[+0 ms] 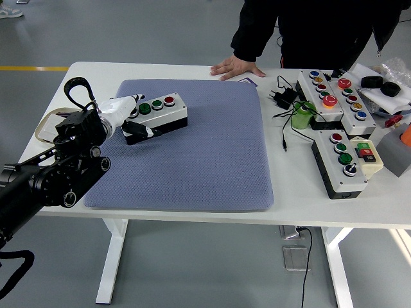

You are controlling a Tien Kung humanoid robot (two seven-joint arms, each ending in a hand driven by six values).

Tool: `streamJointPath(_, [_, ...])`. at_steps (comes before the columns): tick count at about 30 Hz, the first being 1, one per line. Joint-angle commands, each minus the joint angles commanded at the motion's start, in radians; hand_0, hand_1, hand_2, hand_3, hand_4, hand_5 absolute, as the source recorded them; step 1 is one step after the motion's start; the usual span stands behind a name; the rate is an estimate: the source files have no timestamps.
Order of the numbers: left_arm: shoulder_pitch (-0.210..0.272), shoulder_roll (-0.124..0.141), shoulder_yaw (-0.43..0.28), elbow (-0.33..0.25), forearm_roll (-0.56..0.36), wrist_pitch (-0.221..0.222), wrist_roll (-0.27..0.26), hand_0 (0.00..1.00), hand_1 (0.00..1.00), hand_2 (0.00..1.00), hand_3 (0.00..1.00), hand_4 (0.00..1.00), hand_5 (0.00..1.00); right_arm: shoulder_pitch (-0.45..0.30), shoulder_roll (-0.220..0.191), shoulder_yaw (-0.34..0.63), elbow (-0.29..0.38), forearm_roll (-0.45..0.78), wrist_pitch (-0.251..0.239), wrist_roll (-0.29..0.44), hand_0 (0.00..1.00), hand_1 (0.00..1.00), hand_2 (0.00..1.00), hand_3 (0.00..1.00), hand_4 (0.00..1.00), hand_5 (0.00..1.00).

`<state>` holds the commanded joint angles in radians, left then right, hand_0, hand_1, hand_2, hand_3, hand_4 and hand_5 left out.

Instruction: Pick up the button,place it on the desk,press the button,press the button

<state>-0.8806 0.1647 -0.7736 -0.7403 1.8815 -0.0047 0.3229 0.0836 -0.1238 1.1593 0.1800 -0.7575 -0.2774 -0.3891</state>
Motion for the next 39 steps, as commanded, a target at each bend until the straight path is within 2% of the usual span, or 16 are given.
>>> streamJointPath(4, [-0.023, -0.014, 0.016, 0.059, -0.02, 0.027, 0.005, 0.998, 0.989, 0.998, 0.998, 0.998, 0.577, 0.006, -0.001, -0.004, 0.0, 0.0, 0.001, 0.002, 0.642, 0.508, 0.549, 0.591, 0.25, 0.357])
streamJointPath(12, [-0.056, -0.029, 0.051, 0.122, -0.055, 0.032, 0.001, 0.993, 0.988, 0.998, 0.998, 0.998, 0.577, 0.011, -0.002, -0.006, 0.0, -0.006, 0.002, 0.003, 0.642, 0.508, 0.549, 0.591, 0.249, 0.359])
streamJointPath(13, [-0.06, -0.032, 0.056, 0.13, -0.06, 0.032, 0.0, 0.967, 0.967, 0.998, 0.998, 0.998, 0.572, 0.01, -0.002, -0.006, 0.0, -0.008, 0.002, 0.003, 0.642, 0.508, 0.549, 0.592, 0.25, 0.356])
streamJointPath(17, [-0.072, -0.046, 0.078, 0.156, -0.082, 0.042, -0.007, 0.967, 0.967, 0.998, 0.998, 0.998, 0.572, 0.01, -0.001, -0.002, 0.0, -0.018, 0.002, 0.001, 0.642, 0.508, 0.549, 0.592, 0.25, 0.356])
streamJointPath(18, [-0.074, -0.047, 0.08, 0.159, -0.087, 0.044, -0.008, 0.93, 0.944, 0.962, 0.998, 0.998, 0.547, 0.01, -0.001, -0.001, 0.0, -0.019, 0.001, 0.001, 0.642, 0.508, 0.549, 0.593, 0.25, 0.357])
streamJointPath(21, [-0.088, -0.065, 0.099, 0.189, -0.128, 0.076, -0.012, 0.93, 0.944, 0.962, 0.998, 0.998, 0.547, 0.012, -0.003, 0.007, 0.0, -0.027, 0.001, -0.001, 0.642, 0.508, 0.549, 0.593, 0.25, 0.357])
streamJointPath(25, [-0.091, -0.069, 0.115, 0.198, -0.134, 0.084, -0.013, 0.907, 0.927, 0.945, 0.998, 0.998, 0.524, 0.012, -0.004, 0.013, 0.0, -0.03, -0.001, -0.001, 0.642, 0.508, 0.549, 0.592, 0.25, 0.357])
streamJointPath(30, [-0.094, -0.07, 0.135, 0.215, -0.11, 0.071, -0.014, 0.907, 0.927, 0.945, 0.998, 0.998, 0.524, 0.019, -0.004, 0.018, 0.0, -0.039, -0.001, 0.002, 0.642, 0.508, 0.549, 0.592, 0.25, 0.357])
streamJointPath(31, [-0.094, -0.07, 0.136, 0.215, -0.105, 0.07, -0.015, 0.844, 0.873, 0.879, 0.998, 0.971, 0.352, 0.019, -0.004, 0.019, 0.0, -0.039, -0.001, 0.003, 0.641, 0.508, 0.549, 0.593, 0.25, 0.357])
streamJointPath(36, [-0.097, -0.074, 0.146, 0.233, -0.102, 0.083, -0.01, 0.844, 0.873, 0.879, 0.998, 0.971, 0.352, 0.027, -0.004, 0.014, 0.0, -0.039, -0.002, 0.003, 0.641, 0.508, 0.549, 0.593, 0.25, 0.357])
streamJointPath(37, [-0.098, -0.074, 0.147, 0.235, -0.101, 0.085, -0.009, 0.82, 0.864, 0.868, 0.981, 0.968, 0.304, 0.028, -0.004, 0.013, 0.0, -0.039, -0.002, 0.003, 0.642, 0.508, 0.549, 0.593, 0.25, 0.357])
streamJointPath(39, [-0.099, -0.074, 0.151, 0.237, -0.097, 0.086, -0.004, 0.82, 0.864, 0.868, 0.981, 0.968, 0.304, 0.03, -0.004, 0.01, 0.0, -0.037, -0.001, 0.002, 0.642, 0.508, 0.549, 0.593, 0.25, 0.357])
